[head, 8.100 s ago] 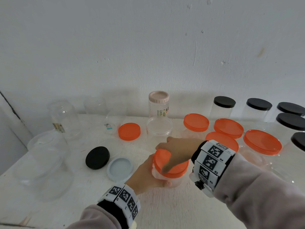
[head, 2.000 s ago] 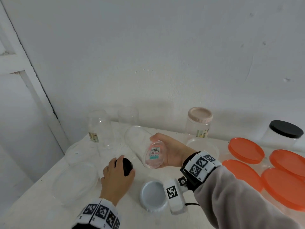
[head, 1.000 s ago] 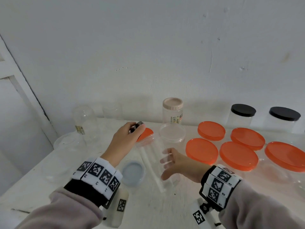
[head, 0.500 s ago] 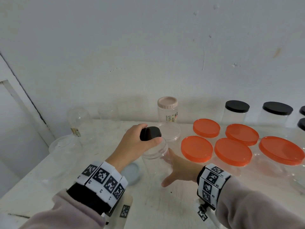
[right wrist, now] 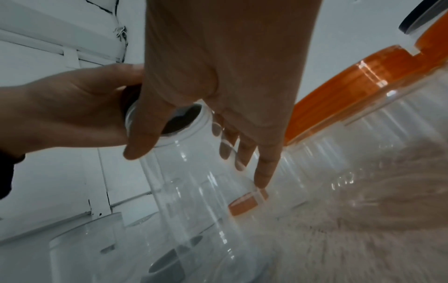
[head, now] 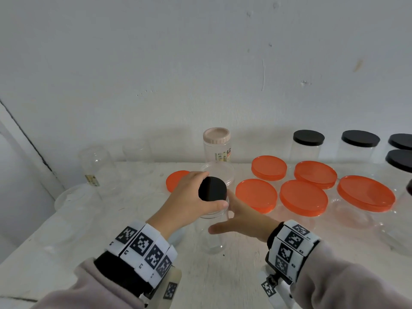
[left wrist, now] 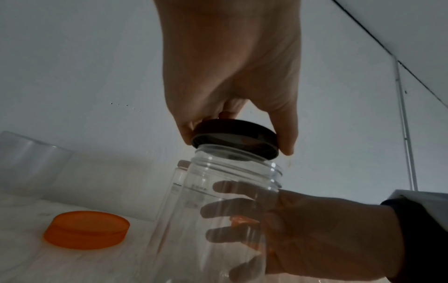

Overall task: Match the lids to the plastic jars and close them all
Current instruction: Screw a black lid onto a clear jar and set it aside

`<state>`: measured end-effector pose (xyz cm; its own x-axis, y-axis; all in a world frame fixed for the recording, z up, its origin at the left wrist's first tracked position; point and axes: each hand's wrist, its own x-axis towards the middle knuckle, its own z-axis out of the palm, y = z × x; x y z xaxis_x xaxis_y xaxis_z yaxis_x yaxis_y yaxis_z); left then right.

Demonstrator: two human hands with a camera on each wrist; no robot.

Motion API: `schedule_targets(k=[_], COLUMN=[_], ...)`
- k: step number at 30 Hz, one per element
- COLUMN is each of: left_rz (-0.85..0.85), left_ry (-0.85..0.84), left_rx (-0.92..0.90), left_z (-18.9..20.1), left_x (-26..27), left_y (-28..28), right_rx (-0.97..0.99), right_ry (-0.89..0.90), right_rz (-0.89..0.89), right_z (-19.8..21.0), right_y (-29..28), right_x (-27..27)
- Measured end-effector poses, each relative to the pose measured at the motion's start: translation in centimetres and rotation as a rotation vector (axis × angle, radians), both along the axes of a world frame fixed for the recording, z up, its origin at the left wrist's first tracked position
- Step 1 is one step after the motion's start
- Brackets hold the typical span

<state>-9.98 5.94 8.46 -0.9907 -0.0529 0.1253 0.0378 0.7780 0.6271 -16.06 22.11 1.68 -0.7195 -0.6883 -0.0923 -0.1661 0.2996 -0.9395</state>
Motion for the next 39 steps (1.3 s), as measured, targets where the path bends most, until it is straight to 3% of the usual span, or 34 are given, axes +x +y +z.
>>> schedule_targets(k=[18, 21, 27, 32, 35, 39], left_rz=[-0.045, -0.052, -0.078, -0.139, -0.130, -0.127], left_ry=[-0.037, -0.070, -0.181, -0.201, -0.186, -0.178], left_rx=[-0.051, 0.018, 0.340, 0.501, 0.525, 0.524], left_z=[-0.9, -1.1, -3.3, -5.3, -5.8, -6.1], left_x=[0.1, 0.4, 1.7, 1.8, 1.5, 1.1], left_y=[0.3, -0.1, -2.9, -2.5, -2.0, -2.0], right_rx=[0.028, 0.083, 0.193, 0.425, 0.662, 0.820], right_ry=[0.016, 0.014, 0.099, 0.295, 0.470, 0.538], right_rz=[-0.009, 0.016, 0.132, 0.245, 0.324, 0.370], right_z=[-0.5, 0.0, 4.7, 9.4, 11.0, 12.2], right_y=[0.0, 0.6, 2.0, -0.4, -2.4, -3.8], right_x=[-0.2, -0.5, -1.5, -1.2, -0.8, -0.5])
